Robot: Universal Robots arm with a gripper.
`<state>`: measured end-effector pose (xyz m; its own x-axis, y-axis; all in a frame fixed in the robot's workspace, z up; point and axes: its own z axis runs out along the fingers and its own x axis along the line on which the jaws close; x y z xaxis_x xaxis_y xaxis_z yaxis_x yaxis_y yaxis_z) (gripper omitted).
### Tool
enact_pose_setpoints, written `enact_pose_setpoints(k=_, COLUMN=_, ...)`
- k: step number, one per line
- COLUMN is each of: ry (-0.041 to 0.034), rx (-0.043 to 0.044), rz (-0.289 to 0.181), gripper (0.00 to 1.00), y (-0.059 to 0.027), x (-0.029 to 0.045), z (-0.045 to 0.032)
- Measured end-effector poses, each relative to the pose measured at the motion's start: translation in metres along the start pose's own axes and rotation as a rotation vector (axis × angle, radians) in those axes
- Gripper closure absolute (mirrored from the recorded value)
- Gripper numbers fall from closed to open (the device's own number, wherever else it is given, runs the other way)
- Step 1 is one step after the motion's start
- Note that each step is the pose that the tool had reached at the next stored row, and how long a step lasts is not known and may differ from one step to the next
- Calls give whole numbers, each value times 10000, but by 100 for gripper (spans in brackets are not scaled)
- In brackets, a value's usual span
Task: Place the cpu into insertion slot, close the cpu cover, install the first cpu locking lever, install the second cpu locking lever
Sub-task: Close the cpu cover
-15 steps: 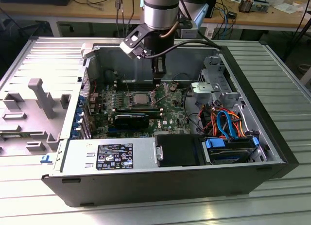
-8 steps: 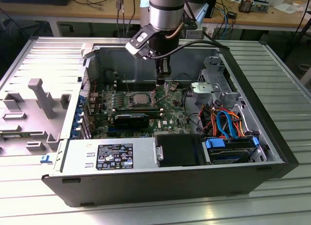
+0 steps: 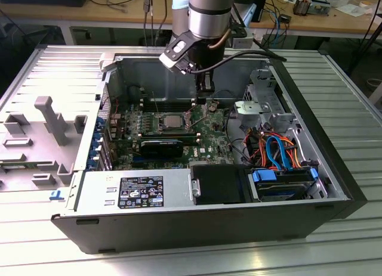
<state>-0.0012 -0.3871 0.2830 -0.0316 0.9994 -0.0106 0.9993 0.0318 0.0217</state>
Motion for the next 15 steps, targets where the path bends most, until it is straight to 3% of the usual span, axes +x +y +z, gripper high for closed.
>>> enact_pose_setpoints(k=1, ry=0, rx=40, rz=-3, gripper=89, y=165, x=32, z=29)
enact_pose_setpoints(k=3, ry=4, rx=95, rz=-20, gripper=89, y=307, x=92, z=128)
enact_pose_setpoints(k=4, ry=4, rx=119, rz=-27, gripper=89, y=355, x=126, z=239)
enact_pose_setpoints(k=6, ry=4, rx=121, rz=-30, gripper=89, y=356, x=135, z=314)
enact_pose_setpoints(k=10, ry=3, rx=122, rz=-30, gripper=89, y=322, x=137, z=335)
enact_pose_setpoints(k=15, ry=25, rx=120, rz=-29, gripper=89, y=163, x=142, z=332)
